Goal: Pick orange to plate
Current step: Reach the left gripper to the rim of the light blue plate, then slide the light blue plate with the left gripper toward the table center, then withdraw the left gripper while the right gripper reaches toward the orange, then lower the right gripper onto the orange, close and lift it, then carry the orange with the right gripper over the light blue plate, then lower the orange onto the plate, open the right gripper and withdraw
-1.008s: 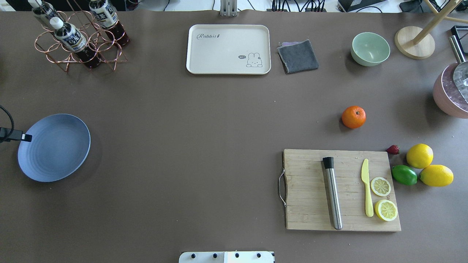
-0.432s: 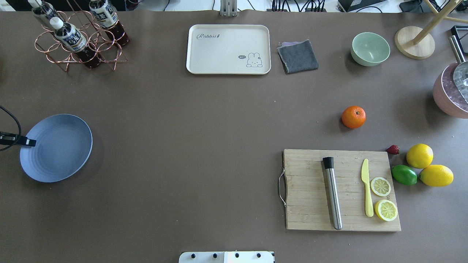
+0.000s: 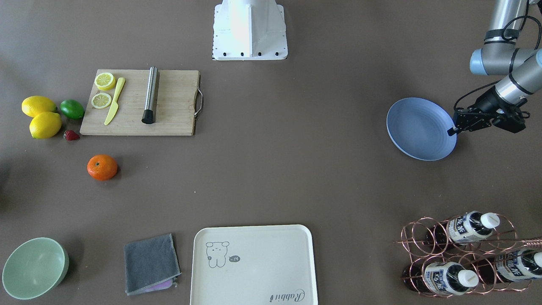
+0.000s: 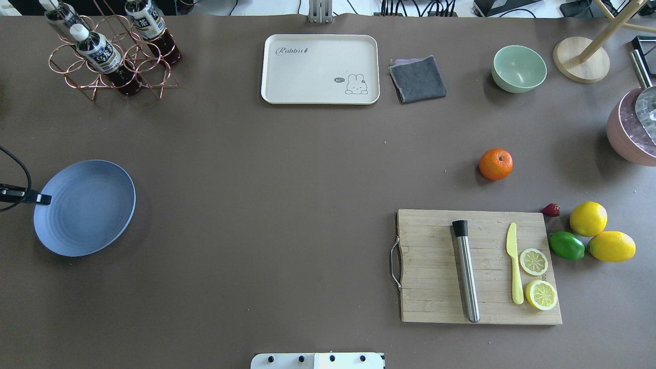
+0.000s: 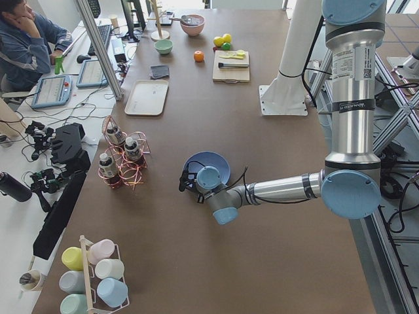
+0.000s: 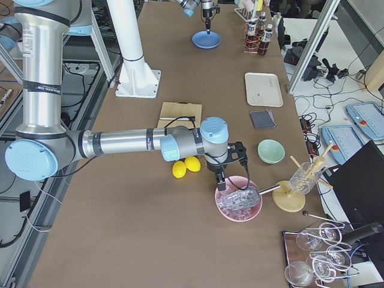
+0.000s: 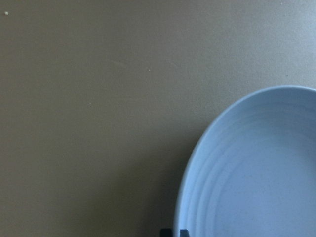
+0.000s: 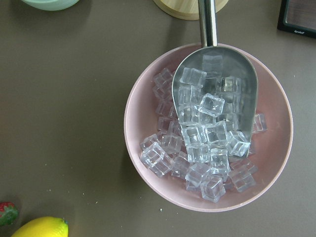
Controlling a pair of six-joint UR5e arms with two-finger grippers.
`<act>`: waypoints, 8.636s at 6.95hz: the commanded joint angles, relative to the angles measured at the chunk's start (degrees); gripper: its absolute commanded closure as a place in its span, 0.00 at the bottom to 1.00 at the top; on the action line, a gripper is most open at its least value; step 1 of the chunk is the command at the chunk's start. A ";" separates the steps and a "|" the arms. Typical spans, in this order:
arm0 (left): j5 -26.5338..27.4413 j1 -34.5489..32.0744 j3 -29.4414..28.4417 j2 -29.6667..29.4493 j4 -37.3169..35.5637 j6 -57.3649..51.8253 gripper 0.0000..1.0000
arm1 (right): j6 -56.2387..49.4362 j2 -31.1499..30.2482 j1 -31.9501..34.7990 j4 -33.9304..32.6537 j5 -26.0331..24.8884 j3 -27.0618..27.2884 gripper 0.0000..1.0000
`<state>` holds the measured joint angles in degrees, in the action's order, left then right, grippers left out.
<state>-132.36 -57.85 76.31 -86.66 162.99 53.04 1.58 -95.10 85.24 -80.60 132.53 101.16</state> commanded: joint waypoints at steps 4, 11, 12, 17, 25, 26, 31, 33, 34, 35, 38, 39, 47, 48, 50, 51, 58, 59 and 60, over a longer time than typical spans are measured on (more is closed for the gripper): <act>6.10 9.54 2.26 -19.28 -4.07 24.08 1.00 | 0.00 0.00 0.01 0.00 0.01 0.27 0.00; 23.81 24.80 3.49 -36.57 -25.79 26.77 0.03 | 0.18 0.79 -0.07 0.00 0.36 0.01 0.00; 23.55 23.49 3.84 -36.04 -25.79 26.42 0.02 | 2.27 1.05 -0.33 0.09 0.45 0.27 0.00; 1.44 -0.37 16.58 -7.97 -25.70 -2.24 0.01 | 34.89 10.70 -18.12 3.06 -5.14 2.37 0.00; -9.76 -27.23 11.49 0.79 -38.10 -44.60 0.01 | 47.99 21.18 -35.14 6.85 -15.90 -9.12 0.01; -9.76 -27.23 11.49 0.70 -38.10 -44.60 0.01 | 47.99 21.36 -35.40 8.77 -15.90 -11.31 0.01; -9.58 -27.23 11.67 0.79 -38.10 -44.51 0.01 | 52.55 20.83 -37.59 12.74 -15.90 -12.83 0.05; -9.58 -27.23 11.84 0.79 -38.10 -44.51 0.01 | 53.08 20.40 -38.13 12.74 -15.90 -11.78 0.18; -9.67 -27.23 11.84 0.79 -38.10 -44.42 0.01 | 53.96 20.22 -38.04 12.66 -15.90 -11.34 0.96; -9.67 -27.23 11.84 0.79 -38.10 -44.42 0.01 | 53.97 20.48 -38.04 12.40 -15.90 -10.20 1.00; -9.67 -27.23 11.58 0.88 -38.19 -44.33 0.01 | 66.91 34.83 -43.98 -3.02 -19.81 -7.63 1.00; -9.67 -27.14 11.49 0.71 -38.19 -44.25 0.01 | 74.20 41.16 -47.59 -4.29 -23.59 -10.77 1.00; -9.93 -27.14 11.40 0.79 -38.10 -44.16 0.01 | 83.94 54.14 -55.71 -3.87 -25.91 -23.64 1.00; -9.93 -27.14 11.32 0.79 -38.10 -44.16 0.01 | 83.33 54.14 -56.06 -3.87 -27.13 -23.64 0.09; -10.02 -27.14 11.49 1.40 -37.92 -44.25 0.01 | 81.66 55.37 -55.80 -3.87 -28.82 -23.55 0.00; -10.02 -27.14 11.40 1.49 -38.10 -44.42 0.01 | 80.09 55.29 -53.97 -4.13 -28.12 -23.29 0.00; -9.85 -28.72 10.88 0.97 -44.91 -49.56 0.02 | 25.05 22.72 -19.37 -18.78 -7.64 2.35 0.00; -9.67 -30.90 12.01 -0.25 -52.17 -56.48 0.01 | 17.57 19.72 -15.23 -21.68 -7.29 3.86 0.00; -9.15 -32.92 15.33 -1.39 -61.04 -61.77 0.02 | 10.01 16.56 -11.28 -22.32 -5.37 3.61 0.00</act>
<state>-141.96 -88.44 88.73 -86.76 111.49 -2.01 21.28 -74.39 68.85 -100.96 125.41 103.92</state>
